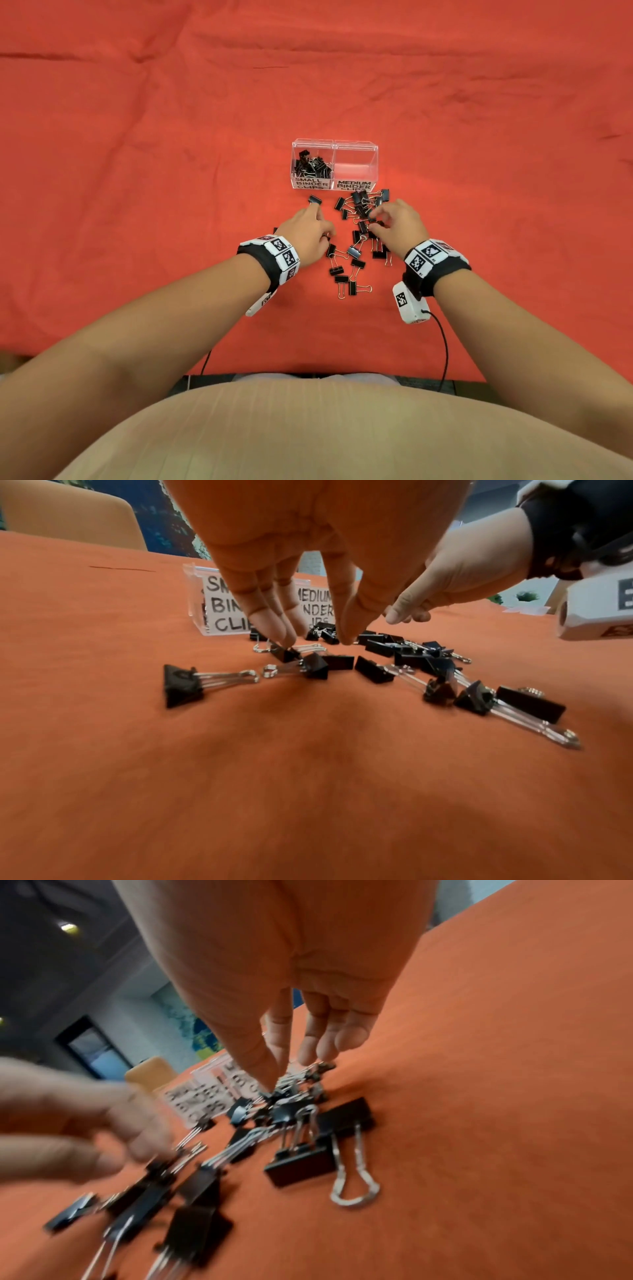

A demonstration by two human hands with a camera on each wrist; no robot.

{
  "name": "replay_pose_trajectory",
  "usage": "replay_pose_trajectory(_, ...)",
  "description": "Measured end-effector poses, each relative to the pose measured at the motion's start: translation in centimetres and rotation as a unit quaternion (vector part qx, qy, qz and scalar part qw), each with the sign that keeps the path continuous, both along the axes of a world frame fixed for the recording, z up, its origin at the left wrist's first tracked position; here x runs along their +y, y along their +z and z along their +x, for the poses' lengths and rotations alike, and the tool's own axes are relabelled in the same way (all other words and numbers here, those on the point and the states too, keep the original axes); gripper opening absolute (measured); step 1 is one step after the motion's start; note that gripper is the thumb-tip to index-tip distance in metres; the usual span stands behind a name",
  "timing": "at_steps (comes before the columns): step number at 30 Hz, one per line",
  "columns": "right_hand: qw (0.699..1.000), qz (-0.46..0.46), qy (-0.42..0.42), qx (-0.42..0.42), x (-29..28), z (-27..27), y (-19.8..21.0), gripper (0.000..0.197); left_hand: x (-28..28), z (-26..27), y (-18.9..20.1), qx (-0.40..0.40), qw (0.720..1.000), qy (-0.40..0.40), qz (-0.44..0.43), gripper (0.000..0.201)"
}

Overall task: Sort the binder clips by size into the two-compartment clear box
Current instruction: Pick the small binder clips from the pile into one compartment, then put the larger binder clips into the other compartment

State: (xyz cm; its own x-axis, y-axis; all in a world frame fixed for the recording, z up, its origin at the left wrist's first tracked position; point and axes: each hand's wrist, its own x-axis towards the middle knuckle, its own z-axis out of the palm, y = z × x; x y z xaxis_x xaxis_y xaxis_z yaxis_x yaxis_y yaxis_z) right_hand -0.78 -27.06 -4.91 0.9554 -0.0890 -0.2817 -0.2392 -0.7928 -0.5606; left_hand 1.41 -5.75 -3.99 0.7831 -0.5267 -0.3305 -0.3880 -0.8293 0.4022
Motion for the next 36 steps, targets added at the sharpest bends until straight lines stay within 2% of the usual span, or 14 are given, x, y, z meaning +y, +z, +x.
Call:
replay_pose_trajectory(3,0.996,-0.044,0.076,0.013,1.2,0.2,-0.3,0.027,-1.8,0.5,0.4,-0.017,1.000,-0.021,-0.004,0.035)
replay_pose_trajectory(6,0.996,-0.044,0.070,0.025,1.8,-0.3,-0.8,0.031,-3.6,1.1,0.2,-0.027,0.998,-0.057,0.023,0.046)
replay_pose_trajectory(10,0.998,0.024,0.062,0.024,1.8,-1.1,-0.9,0.030,-4.3,1.8,-0.7,-0.031,0.992,-0.091,0.085,0.040)
replay_pose_trajectory(14,0.996,0.059,-0.062,0.010,-0.1,-1.3,-0.8,0.022,-3.8,2.1,-0.9,-0.025,0.994,-0.048,0.094,0.028)
replay_pose_trajectory(17,0.995,0.035,-0.097,0.015,-1.1,-0.6,-0.7,0.018,-3.7,2.1,-0.9,-0.017,0.996,-0.028,0.084,0.024)
replay_pose_trajectory(25,0.997,0.006,-0.055,0.055,0.8,1.5,-0.7,0.023,-2.9,1.2,-0.7,0.038,0.994,0.106,-0.005,0.042)
replay_pose_trajectory(28,0.995,0.021,-0.062,0.081,0.3,1.2,-0.5,0.024,-2.6,1.1,-0.6,0.061,0.986,0.150,-0.047,0.029)
replay_pose_trajectory(32,0.997,-0.010,0.013,0.075,-0.4,-0.1,-0.9,0.025,-2.6,0.6,-0.5,0.086,0.975,0.181,-0.091,0.004)
replay_pose_trajectory(34,0.997,-0.025,0.031,0.064,-0.5,-0.3,-1.1,0.021,-2.8,0.4,-0.5,0.092,0.976,0.176,-0.094,0.004)
replay_pose_trajectory(36,0.998,-0.019,0.037,0.057,-0.4,-0.3,-1.0,0.018,-3.2,0.1,-0.6,0.096,0.978,0.160,-0.091,0.017)
